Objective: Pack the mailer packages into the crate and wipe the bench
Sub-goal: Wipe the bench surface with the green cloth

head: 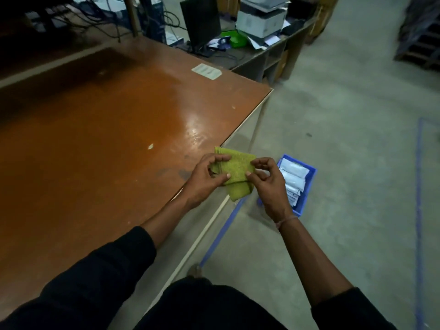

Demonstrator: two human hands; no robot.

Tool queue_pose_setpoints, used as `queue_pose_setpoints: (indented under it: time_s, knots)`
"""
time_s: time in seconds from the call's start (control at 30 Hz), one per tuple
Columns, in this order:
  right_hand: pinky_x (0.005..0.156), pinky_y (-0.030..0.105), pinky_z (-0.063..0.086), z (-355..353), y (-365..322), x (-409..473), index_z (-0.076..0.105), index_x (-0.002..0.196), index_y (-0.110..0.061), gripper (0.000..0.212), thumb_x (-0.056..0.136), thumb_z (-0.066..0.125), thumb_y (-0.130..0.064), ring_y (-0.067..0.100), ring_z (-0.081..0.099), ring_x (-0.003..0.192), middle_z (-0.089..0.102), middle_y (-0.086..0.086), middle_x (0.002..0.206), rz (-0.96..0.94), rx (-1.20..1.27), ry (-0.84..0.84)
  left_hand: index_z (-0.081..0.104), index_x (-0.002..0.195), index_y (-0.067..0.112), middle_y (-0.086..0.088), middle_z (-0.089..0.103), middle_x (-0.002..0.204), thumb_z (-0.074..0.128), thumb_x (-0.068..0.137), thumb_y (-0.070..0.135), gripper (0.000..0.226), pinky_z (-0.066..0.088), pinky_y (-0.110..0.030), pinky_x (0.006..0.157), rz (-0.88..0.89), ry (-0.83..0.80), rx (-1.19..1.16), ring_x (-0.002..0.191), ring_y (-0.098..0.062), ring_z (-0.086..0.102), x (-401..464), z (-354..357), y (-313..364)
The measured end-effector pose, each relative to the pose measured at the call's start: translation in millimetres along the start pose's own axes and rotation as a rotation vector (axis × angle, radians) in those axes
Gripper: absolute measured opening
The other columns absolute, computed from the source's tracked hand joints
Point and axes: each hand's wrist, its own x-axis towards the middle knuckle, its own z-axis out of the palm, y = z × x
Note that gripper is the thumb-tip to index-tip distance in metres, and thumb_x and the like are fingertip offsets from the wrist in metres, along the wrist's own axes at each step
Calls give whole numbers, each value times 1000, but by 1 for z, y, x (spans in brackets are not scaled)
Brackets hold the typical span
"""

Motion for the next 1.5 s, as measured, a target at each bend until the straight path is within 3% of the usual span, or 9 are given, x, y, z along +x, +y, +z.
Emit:
queue_pose_setpoints:
  time_s: [0.2,0.5,0.63,0.77,0.87,0.97,1.13,1.37,1.5]
  knots:
    - [84,43,56,-32,17,85,61,103,-15,23,86,74,-9,19,63,87,67,4,104,38,-53,72,69,124,23,0,56,129,78,83,8,45,54,-40,103,50,-44,65,121,-14,59,99,34,-13]
    - [70,52,61,-36,35,249,62,101,-28,31,76,79,-24,31,69,80,58,10,108,39,-253,138,70,115,36,-5,62,128,78,78,24,40,60,-51,91,-55,17,62,107,-24,70,269,44,-43]
    - [71,41,63,-18,41,303,65,106,-26,34,78,82,-19,22,68,79,49,10,111,19,-339,135,68,114,41,1,64,126,73,77,32,39,59,-50,93,-100,30,135,109,-22,68,327,31,-57]
    - [76,27,61,5,46,344,70,110,-14,35,78,83,-13,16,65,84,48,8,112,-37,-354,131,71,120,24,-1,64,130,73,84,13,37,58,-43,95,-110,78,259,107,-19,68,364,19,-55]
    - [75,3,46,18,48,368,73,107,-9,32,76,83,-10,12,57,85,49,8,111,-76,-411,109,70,122,17,-6,63,131,71,87,7,37,55,-40,99,-113,102,351,109,-23,67,387,14,-56]
    - [75,-5,36,20,49,392,74,106,-3,32,76,82,-9,10,51,86,48,13,112,-91,-447,103,69,124,11,-11,60,131,71,87,6,37,52,-35,101,-112,79,443,112,-26,65,409,12,-56]
    - [84,28,48,23,67,410,75,104,-11,35,75,81,-29,19,54,95,47,8,115,-108,-725,-8,68,128,19,-15,41,148,70,90,20,38,35,-42,112,-121,-36,816,135,-37,37,425,11,-63]
    - [85,38,51,16,71,415,77,103,-11,37,74,85,-32,21,50,93,44,7,108,-145,-773,-35,67,131,31,0,48,144,63,96,25,35,35,-44,104,-33,-184,1021,130,-32,37,435,12,-50]
    - [81,32,52,13,66,411,70,110,-35,43,72,86,-24,14,58,86,47,5,108,-85,-549,-43,65,134,29,-2,48,146,64,96,25,38,34,-44,103,-29,-239,1136,131,-33,36,443,12,-36]
